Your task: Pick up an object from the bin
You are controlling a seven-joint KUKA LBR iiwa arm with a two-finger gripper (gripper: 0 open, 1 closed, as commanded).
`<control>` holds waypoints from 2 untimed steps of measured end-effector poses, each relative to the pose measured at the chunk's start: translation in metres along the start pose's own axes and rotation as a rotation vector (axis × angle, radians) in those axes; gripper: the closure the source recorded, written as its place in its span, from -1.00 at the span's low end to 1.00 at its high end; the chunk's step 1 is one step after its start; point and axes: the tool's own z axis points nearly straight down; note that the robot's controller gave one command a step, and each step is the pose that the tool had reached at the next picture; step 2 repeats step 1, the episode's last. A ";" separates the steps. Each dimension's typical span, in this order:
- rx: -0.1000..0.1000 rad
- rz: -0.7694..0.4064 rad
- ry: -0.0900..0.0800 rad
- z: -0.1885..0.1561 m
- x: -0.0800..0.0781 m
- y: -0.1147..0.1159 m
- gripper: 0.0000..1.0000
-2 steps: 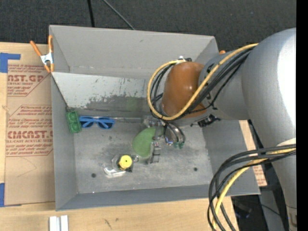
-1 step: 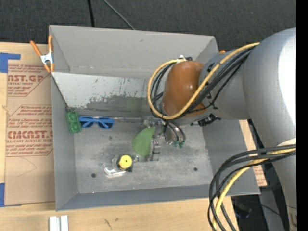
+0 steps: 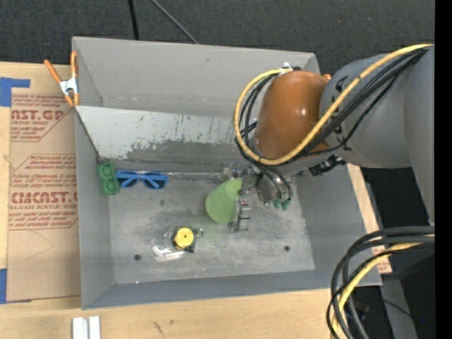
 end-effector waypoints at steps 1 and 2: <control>0.000 0.014 -0.004 -0.093 -0.003 -0.004 1.00; 0.000 0.014 -0.004 -0.093 -0.003 -0.004 1.00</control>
Offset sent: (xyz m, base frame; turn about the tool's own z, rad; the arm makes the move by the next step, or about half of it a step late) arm 0.0001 -0.0050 0.0877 0.0154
